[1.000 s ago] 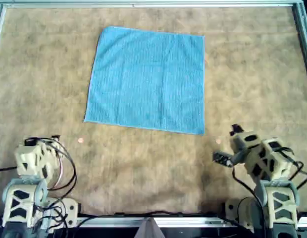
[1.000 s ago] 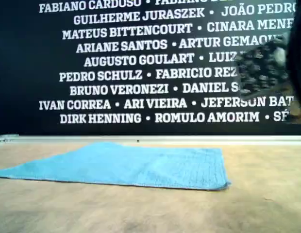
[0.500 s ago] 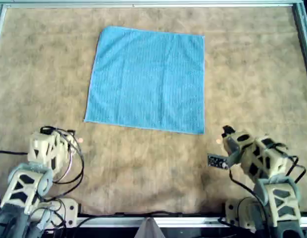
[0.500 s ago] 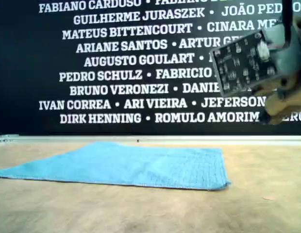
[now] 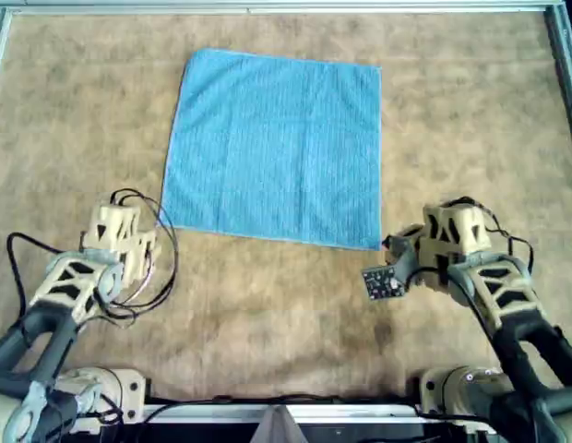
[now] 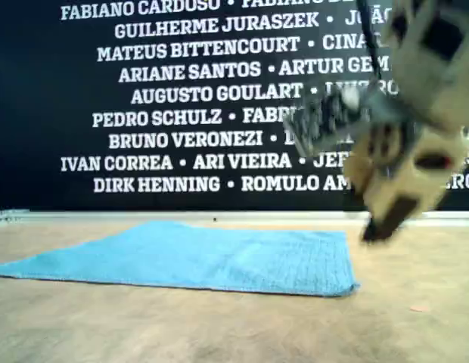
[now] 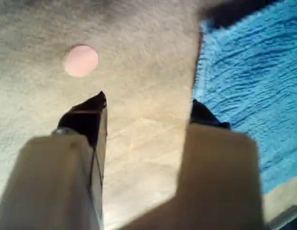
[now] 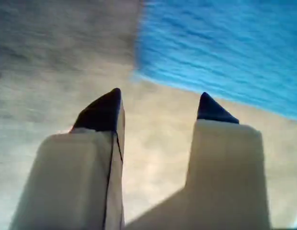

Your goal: Fold a cloth

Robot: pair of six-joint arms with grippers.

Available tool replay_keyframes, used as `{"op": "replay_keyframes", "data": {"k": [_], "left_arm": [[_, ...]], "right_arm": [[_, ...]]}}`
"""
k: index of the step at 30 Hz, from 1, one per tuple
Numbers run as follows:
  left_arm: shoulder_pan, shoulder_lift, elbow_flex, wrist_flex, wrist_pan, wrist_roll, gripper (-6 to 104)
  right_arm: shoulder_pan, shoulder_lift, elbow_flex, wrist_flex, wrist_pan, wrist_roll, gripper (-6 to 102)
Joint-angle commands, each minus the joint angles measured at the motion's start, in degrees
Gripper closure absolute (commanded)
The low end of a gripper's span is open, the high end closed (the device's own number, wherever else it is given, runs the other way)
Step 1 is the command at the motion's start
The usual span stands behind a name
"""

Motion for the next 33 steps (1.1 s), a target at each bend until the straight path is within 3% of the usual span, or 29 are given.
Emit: {"op": "replay_keyframes", "data": {"k": [1, 33], "left_arm": [[-0.97, -0.79, -6.15, -1.41, -0.26, 0.26, 35], [-1.23, -18.46, -18.37, -1.49, -0.26, 0.26, 35]], "right_arm": [[0.44, -0.97, -4.75, 0.35, -0.53, -0.26, 32], [0.53, -14.94, -8.61, -8.96, -0.62, -0.35, 32]]}}
